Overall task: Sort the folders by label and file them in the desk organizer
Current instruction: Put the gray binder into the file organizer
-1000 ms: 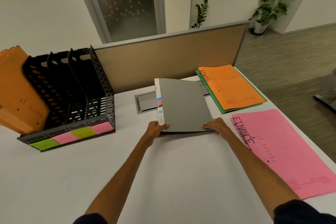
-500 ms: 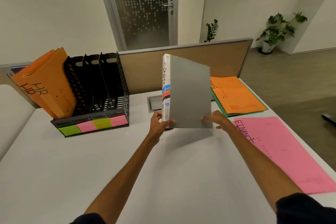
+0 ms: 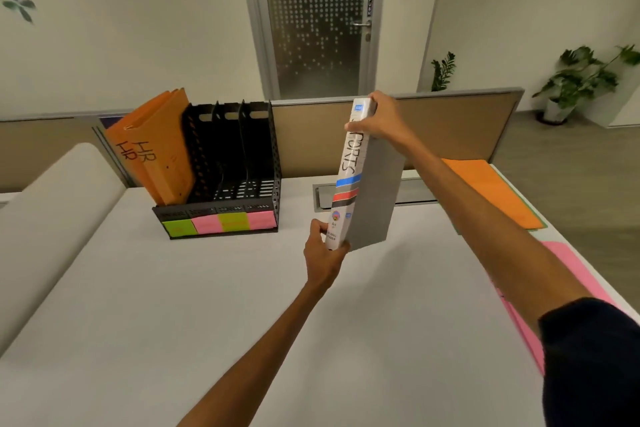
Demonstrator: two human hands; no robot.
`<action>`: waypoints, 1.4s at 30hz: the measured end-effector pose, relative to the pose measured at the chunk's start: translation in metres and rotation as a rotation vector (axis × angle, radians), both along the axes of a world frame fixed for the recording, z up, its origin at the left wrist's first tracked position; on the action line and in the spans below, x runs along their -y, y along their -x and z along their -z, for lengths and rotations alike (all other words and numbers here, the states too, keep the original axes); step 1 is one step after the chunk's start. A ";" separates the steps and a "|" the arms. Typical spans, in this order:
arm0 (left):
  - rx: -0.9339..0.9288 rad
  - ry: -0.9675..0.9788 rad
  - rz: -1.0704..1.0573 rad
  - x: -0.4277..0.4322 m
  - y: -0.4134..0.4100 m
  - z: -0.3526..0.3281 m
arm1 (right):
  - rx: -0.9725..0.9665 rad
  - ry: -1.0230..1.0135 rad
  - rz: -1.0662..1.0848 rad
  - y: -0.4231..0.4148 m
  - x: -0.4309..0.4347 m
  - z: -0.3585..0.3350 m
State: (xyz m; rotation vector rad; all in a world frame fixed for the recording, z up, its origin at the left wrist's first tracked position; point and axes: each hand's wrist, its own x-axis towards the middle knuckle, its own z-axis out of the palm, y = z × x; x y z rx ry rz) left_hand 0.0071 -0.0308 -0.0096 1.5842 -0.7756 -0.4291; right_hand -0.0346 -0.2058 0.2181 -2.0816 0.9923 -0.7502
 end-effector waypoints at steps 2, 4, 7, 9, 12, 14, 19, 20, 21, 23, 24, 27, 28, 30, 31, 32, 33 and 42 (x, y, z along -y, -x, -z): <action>-0.023 0.016 -0.061 -0.010 -0.006 0.002 | 0.015 0.086 -0.020 -0.012 -0.017 -0.003; -0.050 0.040 -0.113 -0.019 -0.017 0.001 | 0.042 0.136 -0.064 -0.026 -0.037 -0.012; -0.026 0.097 -0.180 -0.033 -0.041 -0.008 | 0.098 0.221 -0.117 -0.051 -0.066 -0.029; 0.025 0.131 -0.217 -0.041 -0.062 -0.015 | 0.142 0.276 -0.167 -0.068 -0.087 -0.041; 0.095 0.150 -0.255 -0.055 -0.094 -0.025 | 0.183 0.329 -0.263 -0.094 -0.117 -0.059; 0.142 0.149 -0.277 -0.066 -0.117 -0.030 | 0.204 0.339 -0.319 -0.114 -0.136 -0.068; 0.231 0.155 -0.373 -0.093 -0.175 -0.047 | 0.245 0.360 -0.439 -0.172 -0.171 -0.087; 0.238 0.156 -0.388 -0.097 -0.187 -0.049 | 0.249 0.363 -0.446 -0.183 -0.176 -0.090; 0.241 0.158 -0.394 -0.102 -0.199 -0.052 | 0.252 0.367 -0.449 -0.194 -0.180 -0.091; 0.236 0.148 -0.395 -0.110 -0.222 -0.053 | 0.261 0.366 -0.458 -0.215 -0.186 -0.091; 0.234 0.138 -0.391 -0.114 -0.233 -0.053 | 0.268 0.364 -0.464 -0.226 -0.188 -0.089; 0.224 0.106 -0.334 -0.120 -0.263 -0.049 | 0.295 0.371 -0.467 -0.257 -0.187 -0.079; 0.215 0.102 -0.303 -0.120 -0.272 -0.048 | 0.302 0.370 -0.463 -0.267 -0.185 -0.074; 0.195 0.088 -0.257 -0.119 -0.290 -0.044 | 0.311 0.359 -0.440 -0.287 -0.180 -0.063; 0.187 0.084 -0.244 -0.118 -0.298 -0.042 | 0.318 0.352 -0.424 -0.296 -0.176 -0.059; 0.179 0.083 -0.233 -0.117 -0.305 -0.039 | 0.323 0.350 -0.408 -0.303 -0.173 -0.054; 0.169 0.081 -0.222 -0.115 -0.313 -0.035 | 0.323 0.354 -0.391 -0.310 -0.169 -0.049; 0.215 -0.209 -0.041 -0.108 -0.368 -0.002 | 0.225 0.405 -0.342 -0.360 -0.132 0.006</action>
